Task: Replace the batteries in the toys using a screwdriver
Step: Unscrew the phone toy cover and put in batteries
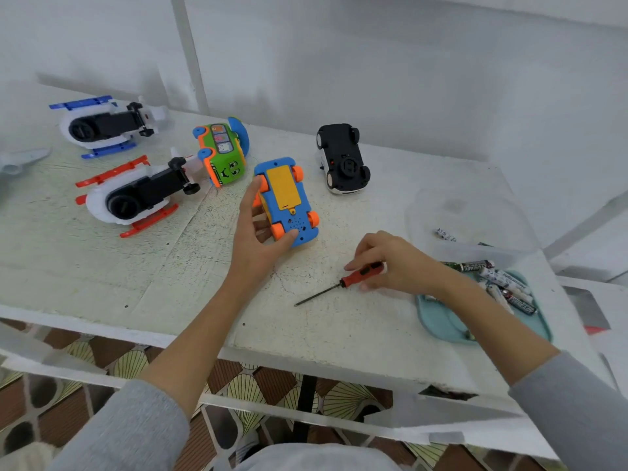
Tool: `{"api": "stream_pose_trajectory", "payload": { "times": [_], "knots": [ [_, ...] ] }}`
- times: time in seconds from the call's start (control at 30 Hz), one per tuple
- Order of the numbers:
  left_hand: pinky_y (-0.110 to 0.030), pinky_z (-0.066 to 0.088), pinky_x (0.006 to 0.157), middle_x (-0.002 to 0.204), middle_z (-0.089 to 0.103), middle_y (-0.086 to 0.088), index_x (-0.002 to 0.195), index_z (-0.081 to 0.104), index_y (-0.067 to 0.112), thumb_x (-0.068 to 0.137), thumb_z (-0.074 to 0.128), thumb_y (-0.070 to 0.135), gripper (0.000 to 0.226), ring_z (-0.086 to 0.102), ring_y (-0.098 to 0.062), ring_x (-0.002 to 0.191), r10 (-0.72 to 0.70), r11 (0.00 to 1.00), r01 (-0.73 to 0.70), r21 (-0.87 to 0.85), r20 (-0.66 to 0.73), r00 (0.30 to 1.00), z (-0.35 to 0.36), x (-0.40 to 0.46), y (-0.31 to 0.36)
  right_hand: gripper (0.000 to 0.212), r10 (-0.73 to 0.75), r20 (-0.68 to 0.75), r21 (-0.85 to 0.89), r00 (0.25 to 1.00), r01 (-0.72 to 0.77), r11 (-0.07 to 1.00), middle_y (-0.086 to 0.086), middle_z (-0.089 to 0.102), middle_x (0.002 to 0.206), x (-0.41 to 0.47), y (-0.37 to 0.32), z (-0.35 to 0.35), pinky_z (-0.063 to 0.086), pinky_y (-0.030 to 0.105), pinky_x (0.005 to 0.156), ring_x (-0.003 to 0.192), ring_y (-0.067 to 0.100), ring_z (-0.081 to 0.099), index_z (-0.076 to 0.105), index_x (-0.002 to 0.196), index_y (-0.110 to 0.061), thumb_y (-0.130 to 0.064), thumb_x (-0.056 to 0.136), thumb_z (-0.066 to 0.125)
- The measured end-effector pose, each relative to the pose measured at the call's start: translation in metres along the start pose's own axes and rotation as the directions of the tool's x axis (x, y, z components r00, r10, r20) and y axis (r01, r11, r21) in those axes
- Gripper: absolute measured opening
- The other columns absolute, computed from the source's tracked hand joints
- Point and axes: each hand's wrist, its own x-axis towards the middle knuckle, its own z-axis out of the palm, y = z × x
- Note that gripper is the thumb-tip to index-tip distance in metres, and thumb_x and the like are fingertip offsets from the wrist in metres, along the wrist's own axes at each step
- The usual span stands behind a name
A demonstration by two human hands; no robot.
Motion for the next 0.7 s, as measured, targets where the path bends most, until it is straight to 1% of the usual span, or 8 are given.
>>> {"api": "stream_pose_trajectory", "payload": {
  "times": [0.03, 0.13, 0.2, 0.3, 0.37, 0.47, 0.57, 0.7],
  "knots": [
    [-0.02, 0.054, 0.077, 0.125, 0.052, 0.012, 0.133, 0.029, 0.05, 0.08, 0.071, -0.004, 0.087, 0.061, -0.002, 0.105, 0.001, 1.0, -0.001, -0.002, -0.004, 1.0, 0.0, 0.0, -0.001, 0.032, -0.004, -0.014, -0.006, 1.0, 0.004, 1.0, -0.008, 0.049, 0.097, 0.001, 0.001, 0.003, 0.031, 0.009, 0.076, 0.091, 0.009, 0.038, 0.07, 0.106, -0.022, -0.018, 0.075, 0.075],
    [-0.018, 0.053, 0.075, 0.123, 0.052, 0.015, 0.132, 0.03, 0.051, 0.079, 0.072, -0.004, 0.087, 0.061, 0.001, 0.102, 0.016, 1.0, -0.016, 0.015, -0.028, 0.999, 0.0, 0.0, -0.001, 0.021, 0.002, -0.039, -0.011, 0.999, -0.002, 1.0, -0.008, 0.051, 0.093, 0.003, 0.001, 0.009, 0.036, 0.026, 0.08, 0.091, 0.012, 0.039, 0.072, 0.096, -0.019, -0.019, 0.075, 0.075],
    [-0.017, 0.053, 0.075, 0.124, 0.051, 0.012, 0.131, 0.033, 0.049, 0.078, 0.072, -0.005, 0.085, 0.061, 0.0, 0.105, 0.046, 0.999, -0.045, 0.018, -0.066, 0.997, 0.0, -0.001, -0.001, 0.015, 0.044, -0.072, 0.021, 0.996, -0.043, 0.999, -0.009, 0.056, 0.093, 0.003, -0.001, 0.007, 0.037, 0.029, 0.082, 0.092, 0.013, 0.043, 0.071, 0.092, -0.019, -0.018, 0.077, 0.073],
    [-0.024, 0.055, 0.08, 0.134, 0.045, -0.003, 0.135, 0.034, 0.049, 0.078, 0.072, -0.003, 0.086, 0.059, -0.014, 0.114, 0.093, 0.996, -0.09, 0.026, -0.135, 0.986, -0.003, -0.002, -0.005, 0.009, 0.139, -0.202, 0.353, 0.97, -0.06, 0.934, -0.004, 0.066, 0.091, 0.001, -0.012, -0.003, 0.044, 0.022, 0.078, 0.087, 0.009, 0.059, 0.063, 0.092, -0.012, -0.01, 0.083, 0.066],
    [-0.027, 0.055, 0.083, 0.136, 0.043, -0.004, 0.137, 0.032, 0.05, 0.078, 0.073, 0.001, 0.087, 0.058, -0.018, 0.116, 0.086, 0.996, -0.081, 0.04, -0.167, 0.982, -0.005, 0.0, -0.006, 0.007, 0.173, -0.286, 0.506, 0.943, -0.005, 0.862, 0.004, 0.068, 0.085, 0.002, -0.021, -0.009, 0.05, 0.02, 0.068, 0.073, 0.009, 0.061, 0.057, 0.093, -0.008, -0.005, 0.087, 0.059],
    [-0.02, 0.053, 0.078, 0.129, 0.046, 0.005, 0.135, 0.032, 0.048, 0.079, 0.072, -0.004, 0.087, 0.059, -0.012, 0.112, 0.106, 0.994, -0.098, 0.057, -0.17, 0.98, -0.005, -0.001, -0.005, 0.004, 0.183, -0.38, 0.449, 0.906, 0.008, 0.894, 0.013, 0.062, 0.076, 0.009, -0.03, -0.01, 0.04, 0.019, 0.056, 0.061, 0.012, 0.048, 0.052, 0.09, -0.009, -0.005, 0.088, 0.055],
    [-0.018, 0.052, 0.078, 0.126, 0.044, 0.006, 0.138, 0.032, 0.042, 0.078, 0.072, -0.004, 0.086, 0.058, -0.008, 0.111, 0.122, 0.99, -0.107, 0.097, -0.164, 0.979, -0.003, -0.002, -0.006, 0.006, 0.177, -0.386, 0.385, 0.905, -0.016, 0.923, 0.0, 0.05, 0.063, 0.015, -0.032, -0.008, 0.034, 0.013, 0.051, 0.051, 0.003, 0.037, 0.051, 0.086, -0.009, -0.005, 0.088, 0.055],
    [-0.023, 0.054, 0.084, 0.126, 0.041, 0.009, 0.145, 0.031, 0.032, 0.078, 0.073, 0.001, 0.085, 0.056, -0.008, 0.112, 0.098, 0.989, -0.077, 0.129, -0.164, 0.982, -0.004, 0.0, -0.01, 0.01, 0.176, -0.365, 0.342, 0.914, -0.044, 0.939, -0.009, 0.048, 0.063, 0.017, -0.031, -0.004, 0.032, 0.015, 0.05, 0.051, 0.005, 0.036, 0.049, 0.081, -0.011, -0.005, 0.086, 0.054]
  ]
}}
